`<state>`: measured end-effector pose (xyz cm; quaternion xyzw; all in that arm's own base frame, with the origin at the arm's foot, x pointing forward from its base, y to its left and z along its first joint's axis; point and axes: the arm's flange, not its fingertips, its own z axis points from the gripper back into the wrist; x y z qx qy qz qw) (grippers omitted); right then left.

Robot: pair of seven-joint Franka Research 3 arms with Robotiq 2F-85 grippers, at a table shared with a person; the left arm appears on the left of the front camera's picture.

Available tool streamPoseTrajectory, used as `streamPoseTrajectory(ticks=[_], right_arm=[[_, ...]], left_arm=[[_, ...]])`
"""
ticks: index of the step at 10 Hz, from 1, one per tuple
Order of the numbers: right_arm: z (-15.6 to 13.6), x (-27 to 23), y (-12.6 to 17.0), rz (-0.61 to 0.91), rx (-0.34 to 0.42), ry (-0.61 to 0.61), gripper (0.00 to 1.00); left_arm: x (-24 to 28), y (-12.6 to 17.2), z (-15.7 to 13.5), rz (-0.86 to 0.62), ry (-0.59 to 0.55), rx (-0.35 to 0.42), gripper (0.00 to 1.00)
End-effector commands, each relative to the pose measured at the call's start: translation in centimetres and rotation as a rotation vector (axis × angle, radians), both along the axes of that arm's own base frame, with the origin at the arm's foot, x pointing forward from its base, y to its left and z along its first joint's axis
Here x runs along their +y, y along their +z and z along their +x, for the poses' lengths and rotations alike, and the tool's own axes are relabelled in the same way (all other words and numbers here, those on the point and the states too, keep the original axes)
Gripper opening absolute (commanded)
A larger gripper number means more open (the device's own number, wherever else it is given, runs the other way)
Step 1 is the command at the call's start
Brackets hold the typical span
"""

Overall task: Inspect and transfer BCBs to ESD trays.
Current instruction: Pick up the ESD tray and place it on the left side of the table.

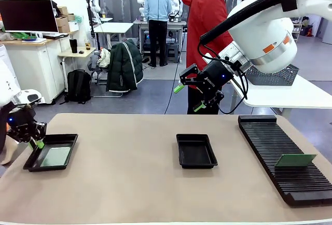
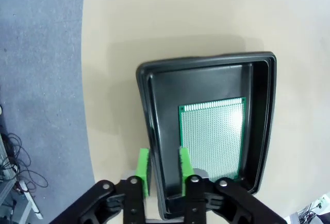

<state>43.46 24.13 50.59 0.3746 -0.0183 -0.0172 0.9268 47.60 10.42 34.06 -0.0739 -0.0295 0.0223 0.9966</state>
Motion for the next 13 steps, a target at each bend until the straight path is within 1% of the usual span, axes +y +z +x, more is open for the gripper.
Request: streamPoseTrajectory(ticks=[1,2,3,4,7,9,11,13], right_arm=[[0.2,0.1,0.0,-0.004,0.004,-0.002,1.0],[0.2,0.1,0.0,-0.004,0.004,-0.002,1.0],[0.2,0.1,0.0,-0.004,0.004,-0.002,1.0],[0.2,0.1,0.0,-0.004,0.004,-0.002,1.0],[0.2,0.1,0.0,-0.004,0.004,-0.002,1.0],[0.2,0.1,0.0,-0.004,0.004,-0.002,1.0],[0.2,0.1,0.0,-0.004,0.004,-0.002,1.0],[0.2,0.1,0.0,-0.004,0.004,-0.002,1.0]], left_arm=[[0.0,1.4,-0.9,0.017,0.007,0.021,0.7],[-0.1,2.3,-1.2,0.038,0.018,0.022,0.59],[-0.2,3.6,-1.4,0.054,0.013,0.021,0.88],[-0.2,5.1,-1.4,0.069,0.008,0.028,0.88],[-0.3,11.0,-1.7,0.126,-0.008,0.024,0.88],[-0.6,14.5,-1.8,0.165,-0.031,0.024,0.88],[-1.1,17.0,-1.9,0.191,-0.049,0.013,0.88],[-1.8,18.8,-2.0,0.21,-0.057,0.001,0.88]])
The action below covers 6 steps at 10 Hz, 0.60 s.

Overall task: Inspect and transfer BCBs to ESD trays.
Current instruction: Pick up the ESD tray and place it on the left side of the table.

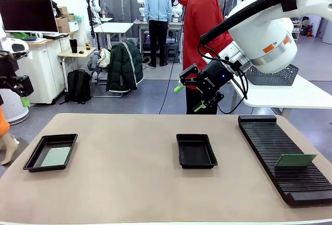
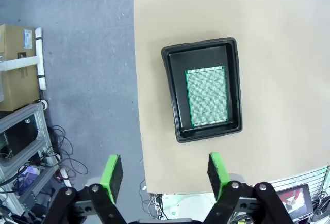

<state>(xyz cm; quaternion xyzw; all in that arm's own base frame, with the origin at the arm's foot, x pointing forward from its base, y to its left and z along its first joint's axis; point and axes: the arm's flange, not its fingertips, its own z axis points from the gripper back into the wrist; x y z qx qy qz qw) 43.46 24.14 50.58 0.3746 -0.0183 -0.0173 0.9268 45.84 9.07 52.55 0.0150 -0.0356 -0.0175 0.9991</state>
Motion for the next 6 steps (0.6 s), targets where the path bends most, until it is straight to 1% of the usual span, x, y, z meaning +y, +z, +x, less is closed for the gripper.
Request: streamPoseTrajectory(ticks=[1,4,6], right_arm=[[0.16,0.06,-0.02,-0.004,0.004,-0.002,1.0],[0.16,0.06,-0.02,-0.004,0.004,-0.002,1.0],[0.16,0.06,-0.02,-0.004,0.004,-0.002,1.0]], left_arm=[[-0.72,0.87,-0.29,0.029,0.016,0.017,1.0],[-0.96,1.55,-0.41,0.011,0.018,0.011,1.0],[-0.52,1.35,-0.15,0.005,-0.01,-0.002,1.0]])
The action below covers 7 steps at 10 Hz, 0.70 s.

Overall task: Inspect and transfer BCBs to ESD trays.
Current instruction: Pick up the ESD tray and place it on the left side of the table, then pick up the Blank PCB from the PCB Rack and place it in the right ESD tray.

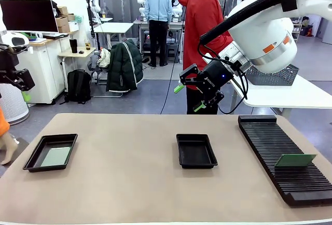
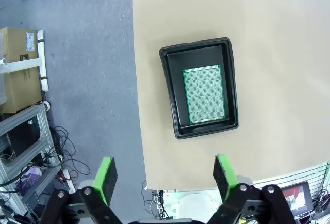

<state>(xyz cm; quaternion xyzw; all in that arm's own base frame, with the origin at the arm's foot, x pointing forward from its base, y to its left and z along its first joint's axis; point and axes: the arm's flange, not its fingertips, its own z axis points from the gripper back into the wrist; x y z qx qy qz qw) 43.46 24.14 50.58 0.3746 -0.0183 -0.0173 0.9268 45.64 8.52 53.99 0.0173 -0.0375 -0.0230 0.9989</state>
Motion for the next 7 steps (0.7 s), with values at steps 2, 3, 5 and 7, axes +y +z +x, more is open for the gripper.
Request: streamPoseTrajectory(ticks=[2,3,5,7], right_arm=[[0.16,0.06,-0.02,-0.004,0.004,-0.002,1.0],[0.16,0.06,-0.02,-0.004,0.004,-0.002,1.0],[0.16,0.06,-0.02,-0.004,0.004,-0.002,1.0],[0.16,0.06,-0.02,-0.004,0.004,-0.002,1.0]], left_arm=[[0.02,-0.09,0.04,0.0,0.001,0.002,1.0],[0.02,-0.09,0.04,0.0,0.001,0.002,1.0],[0.02,-0.09,0.04,0.0,0.001,0.002,1.0],[0.02,-0.09,0.04,0.0,0.001,0.002,1.0]])
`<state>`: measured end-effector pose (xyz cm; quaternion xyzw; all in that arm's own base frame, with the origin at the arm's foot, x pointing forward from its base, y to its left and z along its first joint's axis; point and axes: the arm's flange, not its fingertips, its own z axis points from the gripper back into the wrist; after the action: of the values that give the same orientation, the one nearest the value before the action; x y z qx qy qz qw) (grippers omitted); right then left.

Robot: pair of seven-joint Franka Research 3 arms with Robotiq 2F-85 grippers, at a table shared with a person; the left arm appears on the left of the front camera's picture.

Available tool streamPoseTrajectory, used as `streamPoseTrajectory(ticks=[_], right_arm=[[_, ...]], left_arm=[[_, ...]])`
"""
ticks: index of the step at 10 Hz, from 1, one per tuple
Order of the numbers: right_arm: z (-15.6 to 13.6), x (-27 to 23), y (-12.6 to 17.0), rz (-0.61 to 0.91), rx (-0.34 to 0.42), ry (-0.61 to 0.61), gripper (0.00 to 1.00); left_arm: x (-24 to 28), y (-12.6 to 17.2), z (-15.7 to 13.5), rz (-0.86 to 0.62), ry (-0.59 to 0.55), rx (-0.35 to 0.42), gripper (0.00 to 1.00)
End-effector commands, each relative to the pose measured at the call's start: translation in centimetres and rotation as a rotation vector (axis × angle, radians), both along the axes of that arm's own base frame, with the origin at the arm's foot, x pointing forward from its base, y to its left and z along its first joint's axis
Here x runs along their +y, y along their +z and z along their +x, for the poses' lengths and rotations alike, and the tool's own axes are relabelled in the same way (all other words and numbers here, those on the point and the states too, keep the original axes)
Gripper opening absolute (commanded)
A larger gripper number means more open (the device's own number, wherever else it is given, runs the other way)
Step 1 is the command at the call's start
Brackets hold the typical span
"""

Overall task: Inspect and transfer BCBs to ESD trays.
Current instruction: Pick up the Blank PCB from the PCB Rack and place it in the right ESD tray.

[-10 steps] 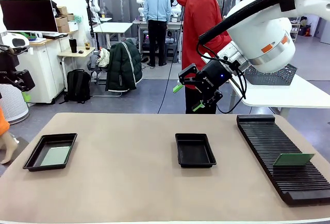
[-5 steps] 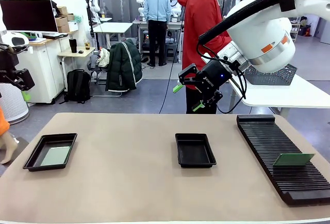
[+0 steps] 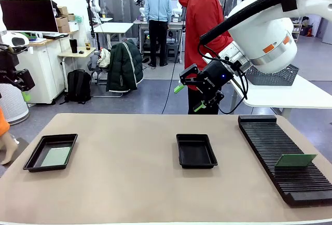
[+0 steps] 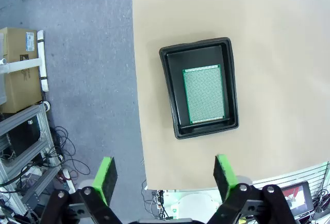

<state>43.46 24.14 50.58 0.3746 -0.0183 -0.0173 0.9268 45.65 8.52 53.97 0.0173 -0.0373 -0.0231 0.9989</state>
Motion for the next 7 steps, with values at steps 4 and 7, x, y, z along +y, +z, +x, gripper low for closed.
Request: streamPoseTrajectory(ticks=[4,7], right_arm=[[0.16,0.06,-0.02,-0.004,0.004,-0.002,1.0],[0.16,0.06,-0.02,-0.004,0.004,-0.002,1.0]], left_arm=[[0.02,-0.07,0.03,0.0,0.001,0.001,1.0],[0.02,-0.07,0.03,0.0,0.001,0.001,1.0]])
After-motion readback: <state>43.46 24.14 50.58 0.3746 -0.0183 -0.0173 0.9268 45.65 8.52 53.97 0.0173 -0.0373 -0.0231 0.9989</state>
